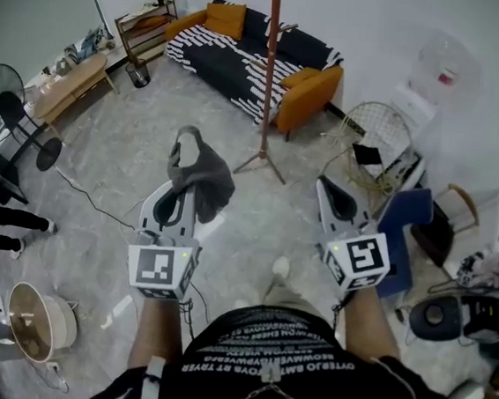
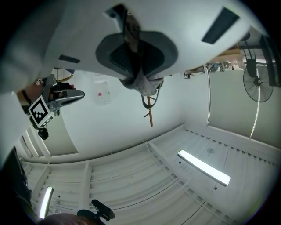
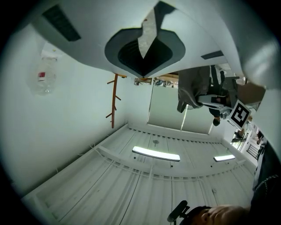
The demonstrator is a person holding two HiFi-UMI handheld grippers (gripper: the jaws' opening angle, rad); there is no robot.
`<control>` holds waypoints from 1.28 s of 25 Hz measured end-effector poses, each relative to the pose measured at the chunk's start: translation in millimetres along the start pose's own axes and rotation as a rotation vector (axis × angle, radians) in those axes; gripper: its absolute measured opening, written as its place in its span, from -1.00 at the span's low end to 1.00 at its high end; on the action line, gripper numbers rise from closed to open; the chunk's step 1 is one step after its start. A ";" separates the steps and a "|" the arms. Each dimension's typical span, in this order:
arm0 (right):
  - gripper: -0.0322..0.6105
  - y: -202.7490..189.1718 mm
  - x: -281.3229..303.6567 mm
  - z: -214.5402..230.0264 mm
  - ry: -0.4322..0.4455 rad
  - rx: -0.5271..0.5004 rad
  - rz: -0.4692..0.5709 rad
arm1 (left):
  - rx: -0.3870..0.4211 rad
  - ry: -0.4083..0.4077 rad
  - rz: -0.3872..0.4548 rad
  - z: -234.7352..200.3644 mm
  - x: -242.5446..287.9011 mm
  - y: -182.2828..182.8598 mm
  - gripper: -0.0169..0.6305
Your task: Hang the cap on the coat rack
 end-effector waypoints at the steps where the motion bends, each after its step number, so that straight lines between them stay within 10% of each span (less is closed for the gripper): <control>1: -0.89 0.5 2.8 2.8 0.002 0.005 -0.001 | -0.003 -0.005 0.008 0.6 5.1 1.7 -0.91; 32: -0.89 19.8 194.8 157.0 0.136 -0.019 -0.067 | -0.014 0.058 -0.048 -14.0 240.3 12.7 -0.91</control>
Point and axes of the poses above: the fingertips, and each gripper's own axes: x forward along the fingers, z to its right, y out of its top, the point moved 10 cm from there along -x, backward along the fingers, and after that the axes turned 12 degrees about x, right-handed, at the moved point
